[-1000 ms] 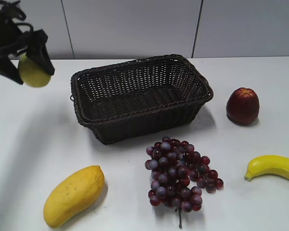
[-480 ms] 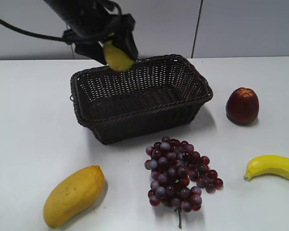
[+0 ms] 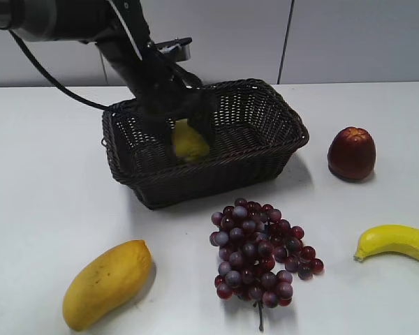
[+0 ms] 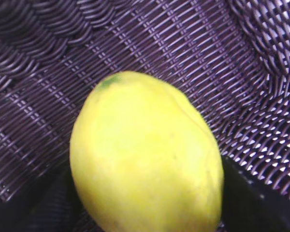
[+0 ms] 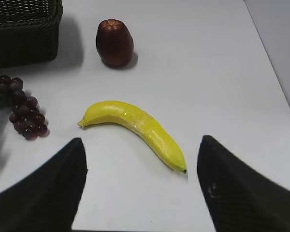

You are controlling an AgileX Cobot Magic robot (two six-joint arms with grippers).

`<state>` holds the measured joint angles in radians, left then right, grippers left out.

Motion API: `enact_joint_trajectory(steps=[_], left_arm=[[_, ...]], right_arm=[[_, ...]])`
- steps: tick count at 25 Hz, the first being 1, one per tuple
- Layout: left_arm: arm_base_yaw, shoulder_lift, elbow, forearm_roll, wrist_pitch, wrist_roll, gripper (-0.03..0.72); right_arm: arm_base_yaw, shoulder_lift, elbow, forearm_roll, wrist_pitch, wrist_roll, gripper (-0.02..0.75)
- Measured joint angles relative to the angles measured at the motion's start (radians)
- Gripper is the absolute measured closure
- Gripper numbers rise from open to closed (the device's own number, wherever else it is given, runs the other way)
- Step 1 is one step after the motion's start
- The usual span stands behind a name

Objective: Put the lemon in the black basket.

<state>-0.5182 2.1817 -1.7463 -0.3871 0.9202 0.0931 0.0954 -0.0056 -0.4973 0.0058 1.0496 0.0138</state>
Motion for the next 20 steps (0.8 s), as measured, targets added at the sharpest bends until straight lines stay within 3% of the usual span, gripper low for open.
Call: enact_joint_trajectory(steps=[6, 12, 16, 20], left_arm=[[0.0, -0.06, -0.034, 0.04, 0.056, 0.0, 0.022], [0.0, -0.183, -0.169, 0.226, 0.255, 0.0, 0.025], [0.009, -0.275, -0.189, 0.373, 0.288, 0.0, 0.036], [0.061, -0.367, -0.148, 0.387, 0.292, 0.0, 0.068]], right_arm=[[0.0, 0.0, 0.0, 0.0, 0.0, 0.0, 0.155], [0.0, 0.0, 0.0, 0.0, 0.0, 0.0, 0.155], [0.0, 0.0, 0.0, 0.0, 0.0, 0.0, 0.155], [0.0, 0.0, 0.0, -0.006, 0.0, 0.0, 0.155]])
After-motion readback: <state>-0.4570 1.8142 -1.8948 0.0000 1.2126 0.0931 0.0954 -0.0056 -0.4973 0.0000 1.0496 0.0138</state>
